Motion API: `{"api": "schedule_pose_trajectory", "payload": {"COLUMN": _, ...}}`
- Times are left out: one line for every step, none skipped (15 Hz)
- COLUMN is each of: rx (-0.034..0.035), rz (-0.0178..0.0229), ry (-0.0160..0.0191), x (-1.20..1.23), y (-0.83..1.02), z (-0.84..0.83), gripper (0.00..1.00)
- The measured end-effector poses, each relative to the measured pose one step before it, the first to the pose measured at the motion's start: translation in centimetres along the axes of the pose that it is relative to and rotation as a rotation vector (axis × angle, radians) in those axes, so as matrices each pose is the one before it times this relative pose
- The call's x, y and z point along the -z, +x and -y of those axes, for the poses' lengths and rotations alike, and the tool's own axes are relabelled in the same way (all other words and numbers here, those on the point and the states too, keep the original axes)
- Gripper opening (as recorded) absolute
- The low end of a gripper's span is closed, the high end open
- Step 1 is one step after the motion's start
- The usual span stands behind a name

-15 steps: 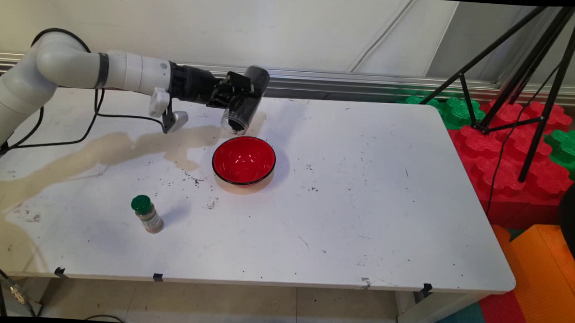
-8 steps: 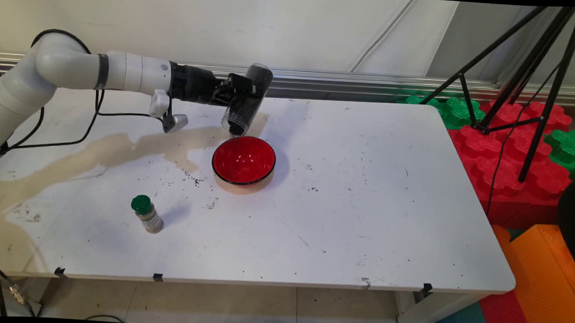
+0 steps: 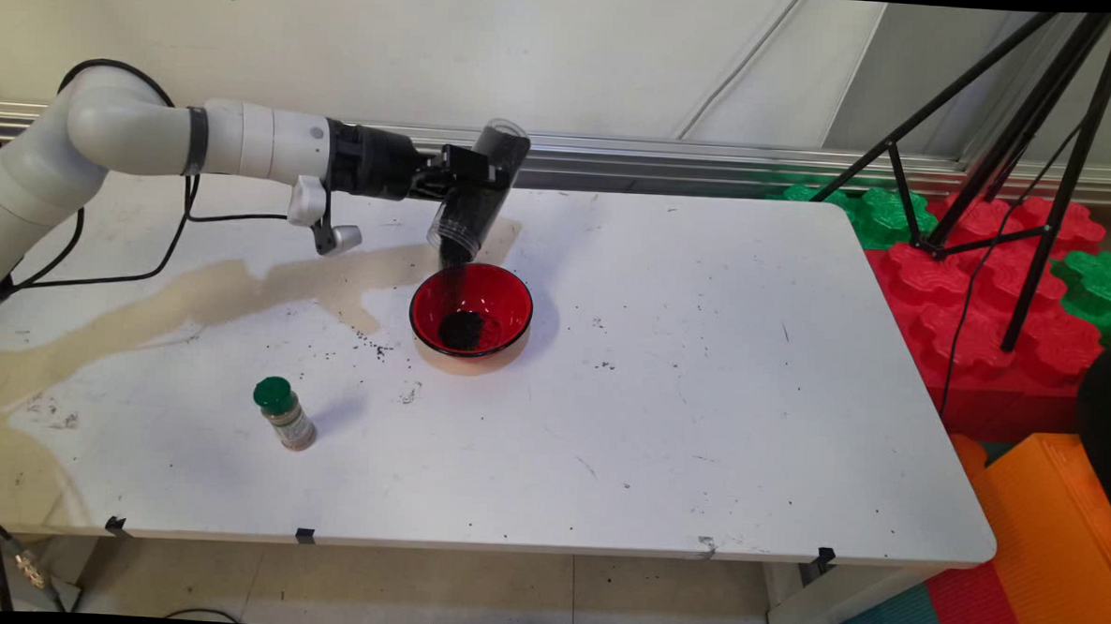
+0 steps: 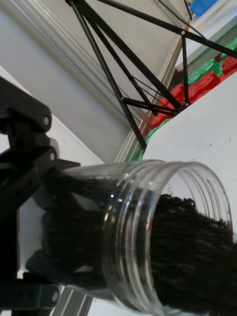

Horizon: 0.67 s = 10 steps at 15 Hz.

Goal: Pour the black seasoning powder in the red bowl

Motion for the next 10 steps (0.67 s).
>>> {"api": "schedule_pose_trajectory", "payload": {"rx": -0.00667, "rz": 0.00044, "ry": 0.00133, "x": -0.009, "y": 0.061, "z": 0.053, "gripper": 0.00}}
{"api": "schedule_pose_trajectory", "payload": {"rx": -0.00612, "rz": 0.00016, "ry": 0.00110, "x": -0.013, "y": 0.072, "z": 0.072, "gripper": 0.00}}
{"api": "schedule_pose_trajectory", "payload": {"rx": -0.00466, "rz": 0.00064, "ry": 0.00092, "x": -0.013, "y": 0.049, "z": 0.061, "gripper": 0.00}}
{"api": "schedule_pose_trajectory", "payload": {"rx": -0.00476, "rz": 0.00050, "ry": 0.00116, "x": -0.020, "y": 0.065, "z": 0.067, "gripper": 0.00}}
{"api": "schedule_pose_trajectory", "payload": {"rx": -0.00392, "rz": 0.00003, "ry": 0.00103, "x": -0.045, "y": 0.049, "z": 0.061, "gripper": 0.00}}
{"api": "schedule_pose_trajectory", "payload": {"rx": -0.00349, "rz": 0.00072, "ry": 0.00064, "x": -0.024, "y": 0.039, "z": 0.048, "gripper": 0.00}}
{"api": "schedule_pose_trajectory", "payload": {"rx": -0.00203, "rz": 0.00049, "ry": 0.00068, "x": -0.021, "y": 0.020, "z": 0.034, "gripper": 0.00}}
{"api": "schedule_pose_trajectory", "payload": {"rx": -0.00517, "rz": 0.00066, "ry": 0.00156, "x": -0.084, "y": 0.058, "z": 0.097, "gripper": 0.00}}
{"api": "schedule_pose_trajectory", "payload": {"rx": -0.00203, "rz": 0.00042, "ry": 0.00056, "x": -0.036, "y": 0.021, "z": 0.039, "gripper": 0.00}}
{"api": "schedule_pose_trajectory", "payload": {"rx": -0.00334, "rz": 0.00086, "ry": 0.00152, "x": -0.060, "y": 0.026, "z": 0.080, "gripper": 0.00}}
